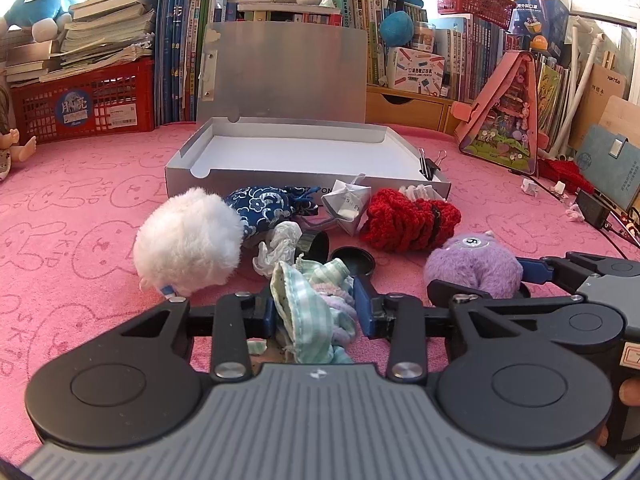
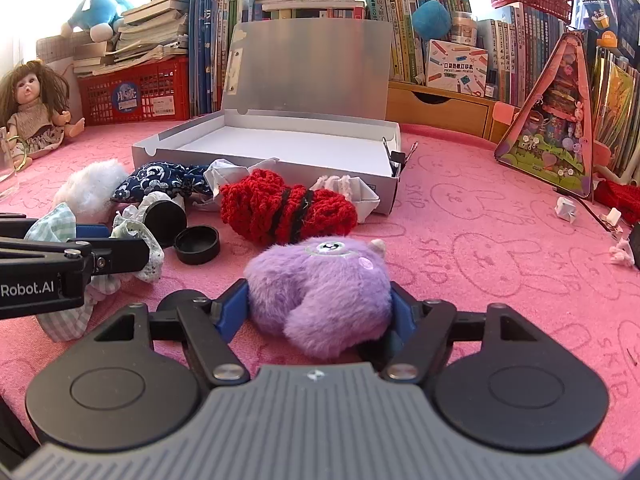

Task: Organize objects
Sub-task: 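Close the left tool on the green plaid cloth while the right tool grips the purple plush, then lift and carry the cloth with the left tool while the right tool carries the plush into the box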

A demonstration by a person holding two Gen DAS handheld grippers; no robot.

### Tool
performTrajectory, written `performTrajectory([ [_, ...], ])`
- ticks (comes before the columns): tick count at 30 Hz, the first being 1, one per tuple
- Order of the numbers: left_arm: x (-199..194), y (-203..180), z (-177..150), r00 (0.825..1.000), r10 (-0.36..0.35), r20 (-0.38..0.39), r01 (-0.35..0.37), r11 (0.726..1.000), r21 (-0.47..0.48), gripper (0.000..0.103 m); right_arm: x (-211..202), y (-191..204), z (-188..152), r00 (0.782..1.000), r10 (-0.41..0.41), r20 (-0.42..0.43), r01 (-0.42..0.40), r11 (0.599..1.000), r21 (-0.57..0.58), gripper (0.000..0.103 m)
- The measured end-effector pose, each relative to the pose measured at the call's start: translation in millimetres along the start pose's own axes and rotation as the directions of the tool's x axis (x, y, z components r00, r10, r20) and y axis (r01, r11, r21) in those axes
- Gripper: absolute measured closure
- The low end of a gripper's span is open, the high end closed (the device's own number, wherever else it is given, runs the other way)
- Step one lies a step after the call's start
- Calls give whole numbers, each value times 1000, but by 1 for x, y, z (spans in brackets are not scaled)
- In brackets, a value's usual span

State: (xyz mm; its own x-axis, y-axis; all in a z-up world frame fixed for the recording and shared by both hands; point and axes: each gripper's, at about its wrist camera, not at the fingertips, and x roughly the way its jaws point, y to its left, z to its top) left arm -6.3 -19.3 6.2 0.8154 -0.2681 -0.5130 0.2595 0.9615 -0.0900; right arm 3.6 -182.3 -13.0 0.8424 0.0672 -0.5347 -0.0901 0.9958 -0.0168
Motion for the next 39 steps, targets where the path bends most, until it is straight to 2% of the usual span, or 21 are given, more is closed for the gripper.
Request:
performTrajectory([
  [3,1,-1,-4,1000,3,-7,-3,1000,22,58,-1,-3,0,1000,10,5,-10,1000,17,31],
  [5,3,-4,-10,999,31,-22,-30,999,45,43,-1,-3,0,1000,13,6,-13,1000,21,31],
  [7,6,-6,-16,998,44,-44,-41,997,64,40,-1,-3,0,1000,15,7,-15,1000,22,31],
  [9,5,-8,-19,998,57,-35,-53,994,97,41,-2,-4,-1,1000,17,9,-17,1000,22,31],
  [11,2,-6,-19,998,46,-34,-43,996,84,56,-2,-4,-1,1000,21,11,-21,999,24,31],
  [14,-2,-5,-15,999,34,-24,-33,997,64,58,-4,-6,0,1000,20,17,-21,999,39,32],
  [19,-14,-7,-5,1000,20,15,-21,997,73,59,-11,-12,5,999,44,27,-46,995,92,32],
  [28,-19,1,34,998,14,57,-17,998,53,59,-19,-16,30,998,40,48,-44,995,87,32],
  [34,-9,13,69,995,28,92,-33,998,49,58,-11,-30,55,998,54,44,-59,992,114,32],
  [39,15,25,98,995,43,85,-46,999,27,58,7,-42,82,996,81,37,-86,985,149,32],
])
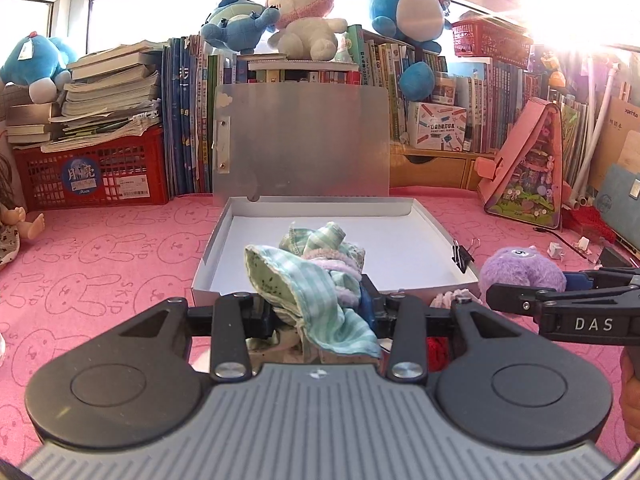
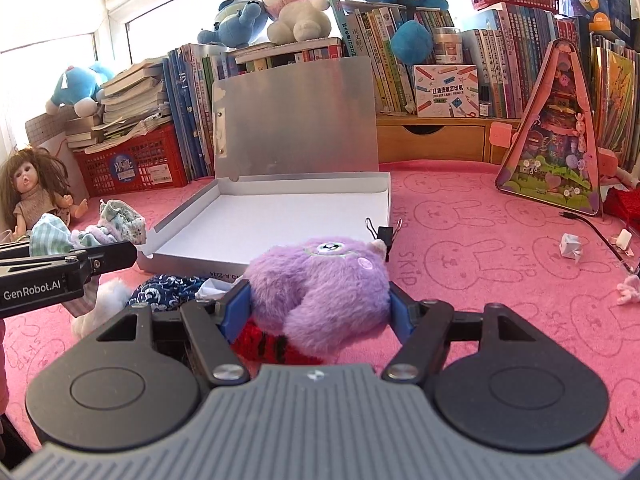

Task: Organize objects
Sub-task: 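Lift and carry the cloth with the left tool while the right tool carries the plush into the box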

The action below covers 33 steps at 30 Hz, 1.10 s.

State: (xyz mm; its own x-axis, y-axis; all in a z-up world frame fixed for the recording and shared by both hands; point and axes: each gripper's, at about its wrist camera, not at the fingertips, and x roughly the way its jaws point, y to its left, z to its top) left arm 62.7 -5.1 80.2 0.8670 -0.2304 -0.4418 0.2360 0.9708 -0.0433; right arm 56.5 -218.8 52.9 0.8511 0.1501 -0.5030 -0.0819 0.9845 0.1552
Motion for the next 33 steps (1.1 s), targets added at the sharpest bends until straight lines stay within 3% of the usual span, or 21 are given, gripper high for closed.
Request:
performTrajectory([
  [5,36,17,18,999,9,-42,-12,998,-65,58,25,-8,18,999,25,-25,-24,999,40,32],
  [14,80,33,32,996,41,-83,-46,997,-65,58,63,-15,36,996,61,-71,-53,992,113,32],
  [23,129,34,36,986,66,-152,-75,996,-57,58,104,-5,45,993,25,-114,-16,997,72,32],
  [33,158,27,31,973,63,-224,-69,997,-21,58,128,2,41,988,5,-153,2,999,41,32],
])
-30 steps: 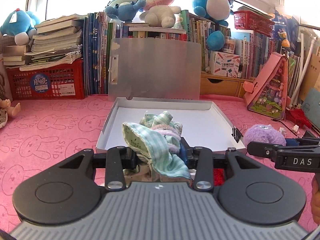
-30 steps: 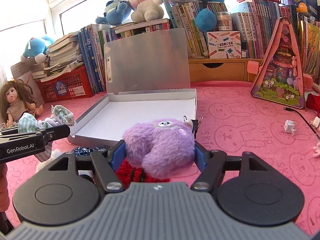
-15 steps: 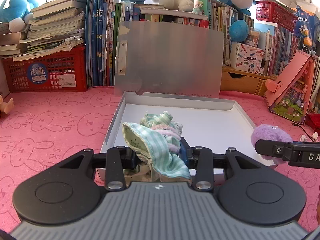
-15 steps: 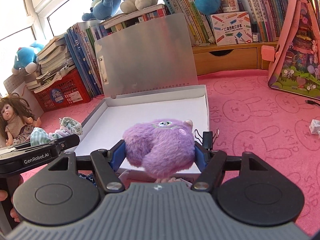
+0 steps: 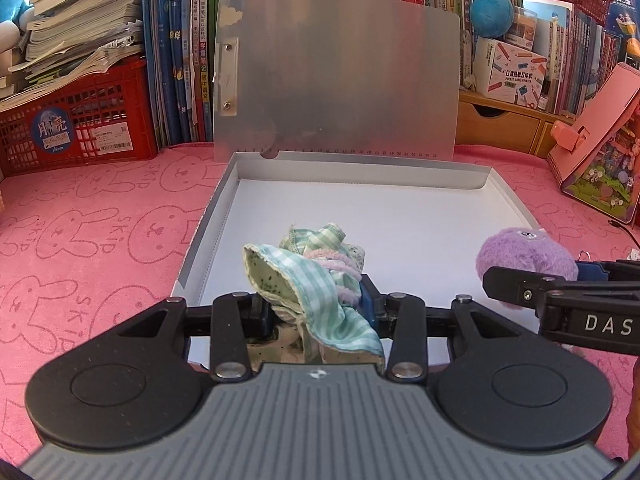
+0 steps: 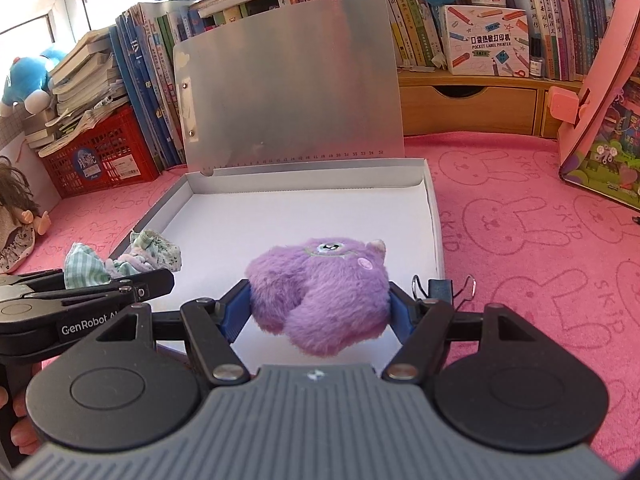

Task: Organize objects
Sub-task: 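Lift and carry the cloth with the left tool while the right tool carries the plush into the box, then open both tools to drop the cloth and plush inside the box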

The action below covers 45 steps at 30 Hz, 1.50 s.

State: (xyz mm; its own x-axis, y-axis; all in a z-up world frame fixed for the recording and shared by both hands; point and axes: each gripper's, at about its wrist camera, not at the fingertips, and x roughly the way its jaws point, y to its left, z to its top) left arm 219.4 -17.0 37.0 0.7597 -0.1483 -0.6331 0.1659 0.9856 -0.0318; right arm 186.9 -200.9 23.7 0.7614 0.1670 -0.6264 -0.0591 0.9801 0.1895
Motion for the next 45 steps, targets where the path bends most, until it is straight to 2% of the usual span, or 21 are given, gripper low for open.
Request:
performTrajectory([
  [7,12,-3,-6,999,10,-43,-9,1000,12,58,6,1,-4,1000,-7,-17,7,1000,-10,31],
  [19,16,-4,-9,999,11,-47,-10,1000,17,58,16,1,-12,998,-22,-52,21,1000,-20,31],
  [28,20,-4,-11,998,17,-63,-16,1000,18,57,17,4,-14,998,-36,-48,33,998,-47,31],
  [34,23,-5,-13,997,21,-79,-20,1000,12,52,16,5,-16,998,-39,-44,36,998,-56,29],
  [36,23,-6,-13,997,22,-79,-21,1000,16,51,16,4,-16,998,-38,-42,35,998,-56,26],
  [39,23,-6,-14,997,20,-79,-19,1000,13,44,15,3,-16,999,-25,-41,23,998,-50,22],
  [43,14,-6,-13,999,15,-48,-14,1000,14,29,12,4,-15,999,-18,-33,16,999,-46,20],
  [45,9,-7,-12,999,18,-32,-17,999,28,28,8,4,-15,1000,-20,-22,19,999,-51,19],
])
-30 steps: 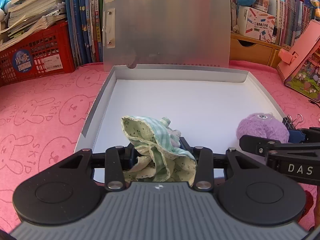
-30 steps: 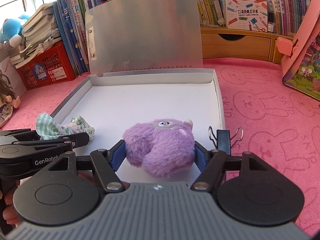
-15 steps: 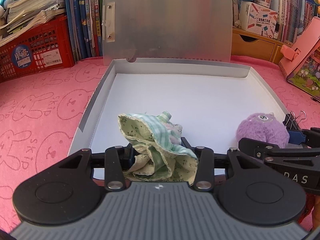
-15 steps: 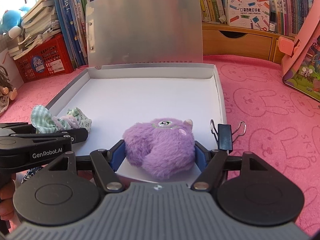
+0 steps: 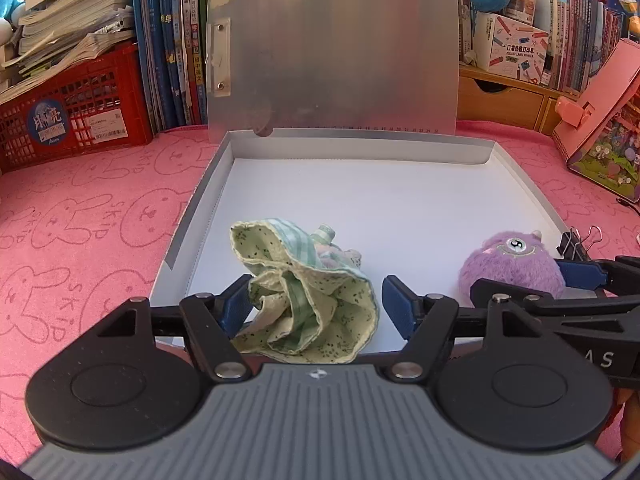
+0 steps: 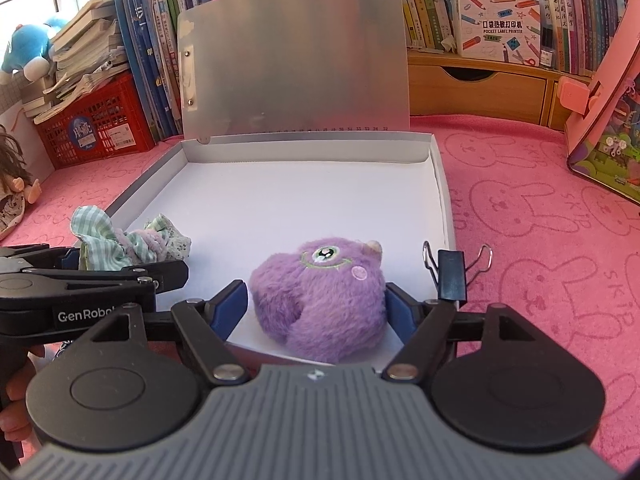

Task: Organize objects
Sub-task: 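Open both tools to drop the cloth and plush inside the box, then grasp the blue floral pouch with the left tool while the right tool grasps the red knitted bow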

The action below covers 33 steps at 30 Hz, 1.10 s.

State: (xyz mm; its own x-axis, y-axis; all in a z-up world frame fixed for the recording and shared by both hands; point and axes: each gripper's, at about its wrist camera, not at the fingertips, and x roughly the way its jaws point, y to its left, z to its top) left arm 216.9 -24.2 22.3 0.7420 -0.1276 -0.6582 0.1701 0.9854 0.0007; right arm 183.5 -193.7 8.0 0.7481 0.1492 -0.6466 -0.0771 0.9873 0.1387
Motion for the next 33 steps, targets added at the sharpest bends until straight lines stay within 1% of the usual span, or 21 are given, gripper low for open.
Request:
performTrajectory([
  [4,-13,1,2,1000,4,26,-4,1000,2,22,-11,2,2,1000,-6,30,6,1000,-15,17],
  [9,-32,3,2,998,-9,60,10,1000,-2,21,-27,3,2,997,-15,70,17,999,-31,15],
  [12,-48,4,-1,995,-20,94,19,1000,7,19,-37,1,1,995,-18,94,21,999,-33,14],
  [19,-82,6,-19,989,-36,143,35,999,10,18,-64,1,-7,990,-8,143,15,999,-44,11],
  [25,-98,8,-40,988,-45,148,46,999,-3,18,-79,9,-22,987,2,161,10,997,-78,8],
  [30,-98,6,-56,991,-50,128,46,998,31,18,-81,18,-37,989,0,149,18,993,-118,8],
  [33,-94,5,-64,992,-55,113,50,998,46,20,-80,20,-46,991,4,132,14,991,-135,8],
])
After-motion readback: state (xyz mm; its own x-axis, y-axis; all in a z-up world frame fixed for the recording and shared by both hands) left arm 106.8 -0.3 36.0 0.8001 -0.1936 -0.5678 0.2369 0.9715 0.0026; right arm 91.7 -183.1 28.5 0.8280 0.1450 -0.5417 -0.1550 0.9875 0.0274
